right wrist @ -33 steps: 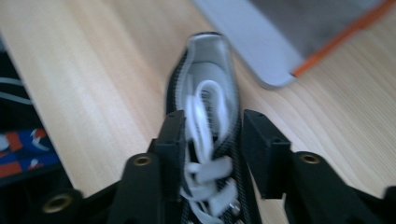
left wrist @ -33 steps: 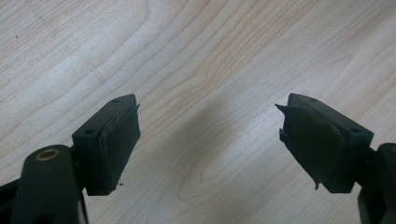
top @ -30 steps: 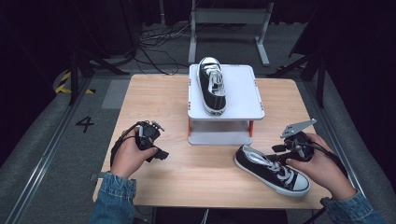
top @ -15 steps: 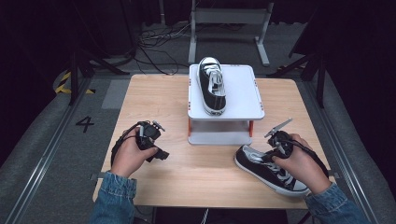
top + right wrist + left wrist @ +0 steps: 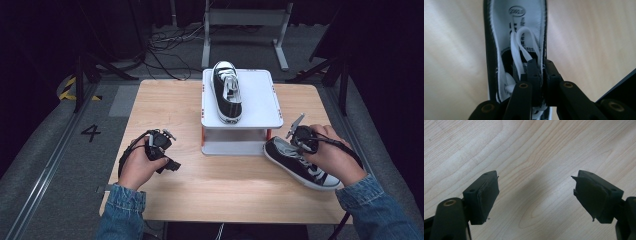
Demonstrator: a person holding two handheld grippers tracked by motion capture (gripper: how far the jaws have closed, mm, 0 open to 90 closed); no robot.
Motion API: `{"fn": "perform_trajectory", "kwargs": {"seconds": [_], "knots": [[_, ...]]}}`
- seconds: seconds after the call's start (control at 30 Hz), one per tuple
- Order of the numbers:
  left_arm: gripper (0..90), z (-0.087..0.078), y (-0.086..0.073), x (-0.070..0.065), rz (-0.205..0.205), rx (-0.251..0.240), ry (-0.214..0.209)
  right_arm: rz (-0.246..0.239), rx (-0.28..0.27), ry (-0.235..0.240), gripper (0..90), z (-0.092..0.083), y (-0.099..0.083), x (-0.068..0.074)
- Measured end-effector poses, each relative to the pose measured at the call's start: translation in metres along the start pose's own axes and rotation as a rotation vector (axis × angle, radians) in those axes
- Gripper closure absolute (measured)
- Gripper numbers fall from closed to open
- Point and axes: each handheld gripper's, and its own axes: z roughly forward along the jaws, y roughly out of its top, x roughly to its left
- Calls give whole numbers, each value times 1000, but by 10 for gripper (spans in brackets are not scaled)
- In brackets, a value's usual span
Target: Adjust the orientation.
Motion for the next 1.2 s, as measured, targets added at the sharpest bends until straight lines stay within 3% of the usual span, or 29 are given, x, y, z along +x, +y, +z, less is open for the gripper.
{"fn": "perform_trajectory", "kwargs": {"seconds": [0.03,0.1,0.17,0.2,0.23,0.3,0.37,0.43,0.53,0.57,0.67,0.73,0.77,0.87,0.97,1.03,1.2], "knots": [[200,0,0,0,-3,-2,1,-17,-33,1,856,7,-1,-3],[200,-1,-1,1,-1,-4,3,23,-114,15,854,20,-6,-7],[200,-1,-1,2,-1,-2,5,96,-211,72,807,29,-12,-9],[200,-1,-1,2,0,-2,3,143,-260,89,712,31,-15,-10],[201,-1,-1,1,-4,-1,3,164,-309,82,661,29,-17,-10],[200,0,0,1,0,2,1,214,-384,87,644,20,-19,-7],[200,0,1,0,2,5,3,236,-463,91,668,5,-18,-1],[200,0,1,-1,3,2,0,225,-498,135,707,-3,-14,8],[201,0,1,-2,6,1,0,197,-487,223,735,-1,-3,18],[201,0,1,-2,7,-2,1,197,-478,233,735,2,0,20],[200,-1,0,0,3,-5,0,198,-437,236,737,17,10,23],[201,-2,0,0,3,-7,-1,196,-432,260,818,23,13,25],[200,-2,-1,2,1,-6,-3,194,-423,246,876,23,14,25],[201,-2,0,3,-2,-11,-3,199,-422,236,890,18,12,27],[201,-2,3,2,4,-12,-5,159,-375,267,891,-3,-1,39],[201,-1,6,1,9,-11,-8,132,-338,325,891,-12,-14,47],[201,4,14,-5,34,3,-19,134,-264,428,875,-20,-48,64]]}}
